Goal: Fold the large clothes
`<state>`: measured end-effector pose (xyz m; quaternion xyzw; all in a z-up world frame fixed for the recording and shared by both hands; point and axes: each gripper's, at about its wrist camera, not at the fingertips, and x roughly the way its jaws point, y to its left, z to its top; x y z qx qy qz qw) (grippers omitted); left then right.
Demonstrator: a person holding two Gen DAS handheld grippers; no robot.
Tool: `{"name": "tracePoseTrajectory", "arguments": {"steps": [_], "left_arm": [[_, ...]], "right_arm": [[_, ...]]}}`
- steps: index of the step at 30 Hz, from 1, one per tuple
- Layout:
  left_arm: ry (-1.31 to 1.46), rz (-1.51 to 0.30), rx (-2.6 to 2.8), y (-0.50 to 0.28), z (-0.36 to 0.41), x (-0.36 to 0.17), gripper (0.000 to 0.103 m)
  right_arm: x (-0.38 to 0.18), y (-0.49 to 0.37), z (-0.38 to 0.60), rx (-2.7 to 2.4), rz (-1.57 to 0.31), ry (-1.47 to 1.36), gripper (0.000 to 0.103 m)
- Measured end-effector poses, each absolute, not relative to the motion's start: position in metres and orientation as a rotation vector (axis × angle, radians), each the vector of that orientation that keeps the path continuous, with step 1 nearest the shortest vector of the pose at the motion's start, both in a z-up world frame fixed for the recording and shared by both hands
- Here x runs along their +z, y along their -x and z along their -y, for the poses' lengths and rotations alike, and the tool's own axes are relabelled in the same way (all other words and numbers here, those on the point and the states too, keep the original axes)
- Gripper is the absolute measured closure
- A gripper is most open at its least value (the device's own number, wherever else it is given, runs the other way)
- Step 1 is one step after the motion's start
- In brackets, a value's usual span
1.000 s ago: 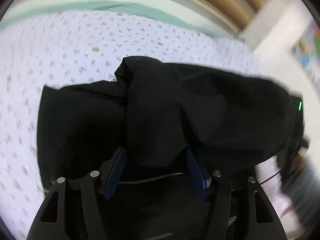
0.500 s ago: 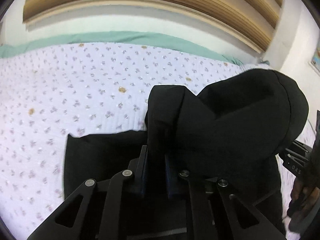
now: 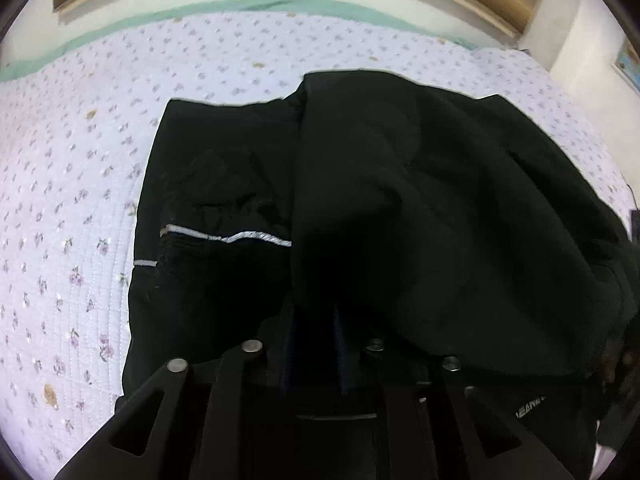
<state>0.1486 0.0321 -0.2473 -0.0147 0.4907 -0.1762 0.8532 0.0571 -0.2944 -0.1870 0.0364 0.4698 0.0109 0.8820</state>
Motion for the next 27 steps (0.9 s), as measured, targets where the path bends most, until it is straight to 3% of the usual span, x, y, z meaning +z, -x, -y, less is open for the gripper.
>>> {"name": "tracePoseTrajectory", "arguments": {"steps": [1, 2, 3, 4, 6, 9, 12, 14, 19, 27], "left_arm": [[0.028, -1.041, -0.364, -0.150, -0.034, -0.245, 0.073], [0.016, -1.053, -0.348, -0.149, -0.038, -0.240, 0.060], [0.013, -1.056, -0.339, -0.150, -0.040, -0.237, 0.056], [0.020, -1.057, -0.317, -0.147, -0.047, -0.228, 0.056], [0.029, -1.033, -0.269, -0.139, -0.059, -0.209, 0.055], [0.038, -0.924, -0.239, -0.128, -0.069, -0.167, 0.054], [0.052, -0.822, -0.325, -0.131, -0.050, -0.131, 0.054], [0.041, -0.793, -0.393, -0.138, -0.029, -0.125, 0.054], [0.027, -0.873, -0.514, -0.155, 0.023, -0.167, 0.054], [0.031, -1.026, -0.469, -0.168, 0.034, -0.261, 0.059]], "right_arm": [[-0.182, -0.056, 0.292, 0.025, -0.996, -0.061, 0.078], [-0.178, -0.053, 0.291, 0.025, -1.006, -0.046, 0.072], [-0.170, -0.047, 0.291, 0.012, -1.003, -0.023, 0.055], [-0.158, -0.042, 0.291, -0.017, -0.982, 0.001, 0.036], [-0.126, -0.028, 0.291, -0.109, -0.902, 0.074, 0.024], [-0.078, -0.015, 0.282, -0.209, -0.760, 0.193, 0.023], [-0.037, -0.020, 0.258, -0.164, -0.629, 0.214, 0.010], [-0.033, -0.037, 0.242, -0.080, -0.631, 0.177, 0.009], [-0.091, -0.066, 0.233, 0.024, -0.760, 0.009, 0.010], [-0.209, -0.078, 0.228, 0.054, -0.996, -0.063, 0.010]]}}
